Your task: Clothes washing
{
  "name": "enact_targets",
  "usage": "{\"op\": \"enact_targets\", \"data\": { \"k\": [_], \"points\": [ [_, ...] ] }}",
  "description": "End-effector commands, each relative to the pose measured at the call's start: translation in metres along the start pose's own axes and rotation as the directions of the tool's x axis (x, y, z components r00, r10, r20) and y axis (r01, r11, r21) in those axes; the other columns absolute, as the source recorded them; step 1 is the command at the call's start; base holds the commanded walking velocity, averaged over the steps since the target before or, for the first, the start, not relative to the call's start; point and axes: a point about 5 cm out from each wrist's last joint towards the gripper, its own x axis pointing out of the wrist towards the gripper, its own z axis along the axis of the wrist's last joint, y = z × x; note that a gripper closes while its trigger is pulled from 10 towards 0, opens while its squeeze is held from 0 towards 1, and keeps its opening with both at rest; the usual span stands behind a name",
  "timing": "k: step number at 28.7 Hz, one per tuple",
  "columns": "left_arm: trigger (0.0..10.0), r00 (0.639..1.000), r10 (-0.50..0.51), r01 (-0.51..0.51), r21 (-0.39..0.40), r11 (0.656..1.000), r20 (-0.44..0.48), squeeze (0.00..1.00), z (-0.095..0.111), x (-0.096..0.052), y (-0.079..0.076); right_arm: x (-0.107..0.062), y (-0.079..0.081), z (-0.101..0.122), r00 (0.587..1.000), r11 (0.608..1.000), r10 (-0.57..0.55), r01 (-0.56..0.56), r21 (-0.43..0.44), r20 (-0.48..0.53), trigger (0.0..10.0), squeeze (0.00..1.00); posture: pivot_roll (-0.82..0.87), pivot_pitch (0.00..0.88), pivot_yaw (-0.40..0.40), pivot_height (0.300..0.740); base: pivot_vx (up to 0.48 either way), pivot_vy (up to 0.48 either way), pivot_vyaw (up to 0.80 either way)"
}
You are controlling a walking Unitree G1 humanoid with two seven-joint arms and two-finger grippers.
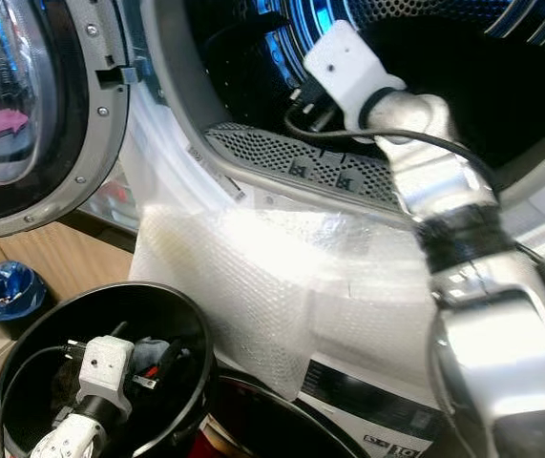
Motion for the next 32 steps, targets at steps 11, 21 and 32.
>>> {"op": "enact_targets", "data": {
  "k": [11,21,32],
  "points": [
    [10.0,1.000,0.025,-0.025,0.004,1.000,-0.016,0.00,-0.001,-0.002,0.003,-0.007,-0.048,-0.028,0.900,0.915,-0.402,0.388,-0.107,-0.167,0.0,0.00,-0.04,0.047,-0.032,0.740,0.000,0.000,0.00],
    [10.0,1.000,0.021,-0.021,0.009,1.000,-0.021,0.00,-0.001,-0.001,0.003,-0.023,-0.076,-0.044,0.781,0.808,-0.587,0.581,-0.098,-0.215,0.0,0.00,-0.04,0.043,-0.029,0.740,0.000,0.000,0.00],
    [10.0,1.000,0.022,-0.022,0.012,1.000,-0.020,0.00,-0.001,0.000,0.003,-0.014,-0.052,-0.057,0.850,0.822,-0.464,0.518,0.235,-0.248,0.0,0.00,-0.02,0.033,-0.031,0.740,0.000,0.000,0.00]
  ]
}}
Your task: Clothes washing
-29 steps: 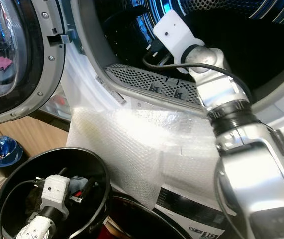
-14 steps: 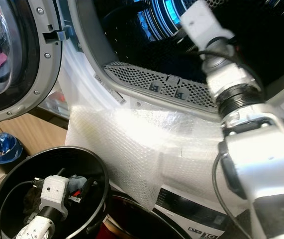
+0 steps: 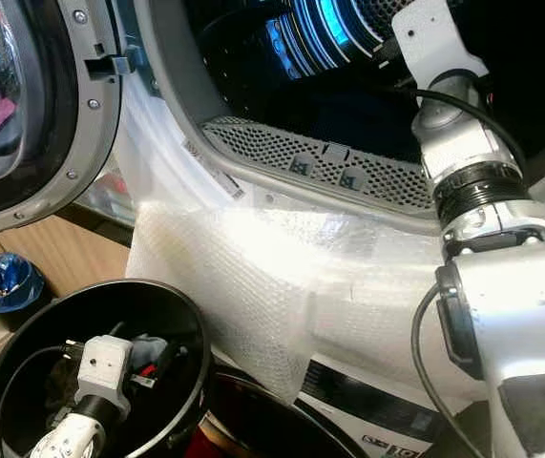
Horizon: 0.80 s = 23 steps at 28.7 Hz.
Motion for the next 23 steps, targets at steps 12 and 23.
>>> {"op": "enact_targets", "data": {
  "k": [12,23],
  "points": [
    [10.0,1.000,-0.027,0.027,0.007,1.000,-0.013,0.00,-0.002,-0.002,-0.005,-0.014,0.039,0.057,0.836,0.653,0.403,-0.547,0.523,0.372,10.0,0.00,-0.03,0.010,-0.017,0.740,0.000,0.000,0.00],
    [10.0,0.999,-0.043,0.043,0.009,0.999,-0.016,0.00,-0.003,-0.002,-0.008,-0.037,0.015,0.076,0.417,0.371,0.454,-0.892,0.258,0.787,10.0,0.00,-0.03,0.018,-0.017,0.740,0.000,0.000,0.00]
  ]
}}
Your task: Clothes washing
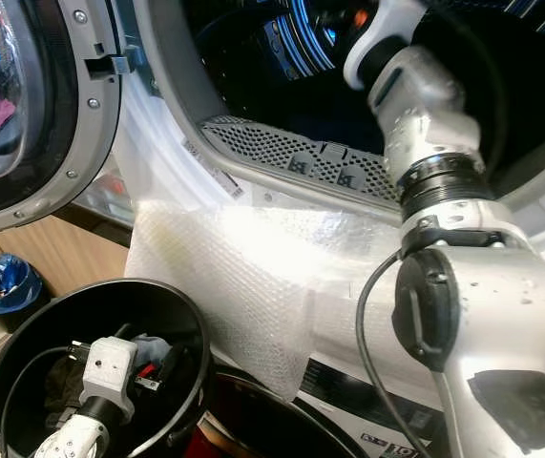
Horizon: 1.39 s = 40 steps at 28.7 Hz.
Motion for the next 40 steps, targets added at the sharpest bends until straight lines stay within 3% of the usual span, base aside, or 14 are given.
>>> {"op": "enact_targets", "data": {
  "k": [1,6,12,15,17,18,21,24,26,28,30,32,35,40],
  "points": [
    [10.0,1.000,-0.015,0.015,0.009,1.000,-0.013,0.00,-0.002,-0.001,-0.002,-0.012,0.002,0.006,0.988,0.991,0.134,-0.133,-0.015,0.083,10.0,0.00,-0.03,0.019,-0.019,0.740,0.000,0.000,0.00],
    [10.0,1.000,-0.005,0.005,0.008,1.000,-0.013,0.00,-0.002,-0.001,0.000,-0.034,0.010,0.006,0.937,0.945,0.313,-0.323,0.045,0.157,10.0,0.00,-0.03,0.036,-0.020,0.740,0.000,0.000,0.00],
    [10.0,1.000,-0.011,0.011,0.005,1.000,-0.019,0.00,-0.004,-0.001,-0.001,-0.055,0.070,0.010,0.775,0.770,0.564,-0.619,0.158,0.286,10.0,0.00,-0.05,0.050,-0.011,0.740,0.000,0.000,0.00],
    [10.0,1.000,-0.013,0.013,0.003,1.000,-0.018,0.00,-0.004,0.001,-0.002,-0.070,0.104,0.015,0.679,0.635,0.627,-0.730,0.253,0.382,10.0,0.00,-0.05,0.054,-0.013,0.740,0.000,0.000,0.00],
    [10.0,1.000,-0.014,0.014,0.003,1.000,-0.017,0.00,-0.004,0.001,-0.002,-0.087,0.136,0.016,0.597,0.504,0.671,-0.802,0.320,0.439,10.0,0.00,-0.06,0.056,-0.014,0.740,0.000,0.000,0.00],
    [10.0,1.000,-0.014,0.014,0.002,1.000,-0.017,0.00,-0.004,0.002,-0.002,-0.101,0.158,0.009,0.584,0.426,0.678,-0.807,0.408,0.446,10.0,0.00,-0.06,0.061,-0.013,0.740,0.000,0.000,0.00],
    [10.0,1.000,-0.015,0.015,0.000,1.000,-0.018,0.00,-0.005,0.002,-0.002,-0.120,0.179,-0.008,0.597,0.364,0.686,-0.776,0.515,0.416,10.0,0.00,-0.07,0.060,-0.012,0.740,0.000,0.000,0.00],
    [10.0,1.000,-0.023,0.023,0.000,1.000,-0.018,0.00,-0.005,0.004,-0.004,-0.146,0.187,-0.045,0.695,0.367,0.655,-0.637,0.678,0.298,10.0,0.00,-0.07,0.061,-0.013,0.740,0.000,0.000,0.00],
    [10.0,1.000,-0.024,0.024,-0.002,1.000,-0.017,0.00,-0.005,0.005,-0.004,-0.168,0.190,-0.072,0.735,0.427,0.663,-0.526,0.736,0.141,10.0,0.00,-0.07,0.058,-0.015,0.740,0.000,0.000,0.00],
    [10.0,1.000,-0.022,0.022,-0.002,1.000,-0.016,0.00,-0.005,0.006,-0.004,-0.204,0.192,-0.116,0.751,0.528,0.647,-0.318,0.788,-0.130,10.0,0.00,-0.08,0.056,-0.014,0.740,0.000,0.000,0.00],
    [10.0,1.000,-0.022,0.022,-0.002,1.000,-0.016,0.00,-0.005,0.007,-0.004,-0.231,0.188,-0.144,0.752,0.588,0.600,-0.186,0.787,-0.271,10.0,0.00,-0.08,0.056,-0.014,0.740,0.000,0.000,0.00],
    [10.0,1.000,-0.023,0.023,-0.002,1.000,-0.017,0.00,-0.006,0.006,-0.004,-0.247,0.187,-0.156,0.725,0.593,0.601,-0.123,0.795,-0.337,10.0,0.00,-0.08,0.054,-0.015,0.740,0.000,0.000,0.00],
    [10.0,1.000,-0.020,0.020,-0.001,1.000,-0.019,0.00,-0.007,0.006,-0.003,-0.291,0.172,-0.190,0.719,0.635,0.493,0.089,0.767,-0.491,10.0,0.00,-0.07,0.055,-0.017,0.740,0.000,0.000,0.00],
    [10.0,1.000,-0.015,0.015,0.000,1.000,-0.024,0.00,-0.008,0.004,-0.002,-0.346,0.161,-0.242,0.519,0.778,0.340,0.313,0.544,-0.784,10.0,0.00,-0.07,0.061,-0.019,0.740,0.000,0.000,0.00]
  ]
}}
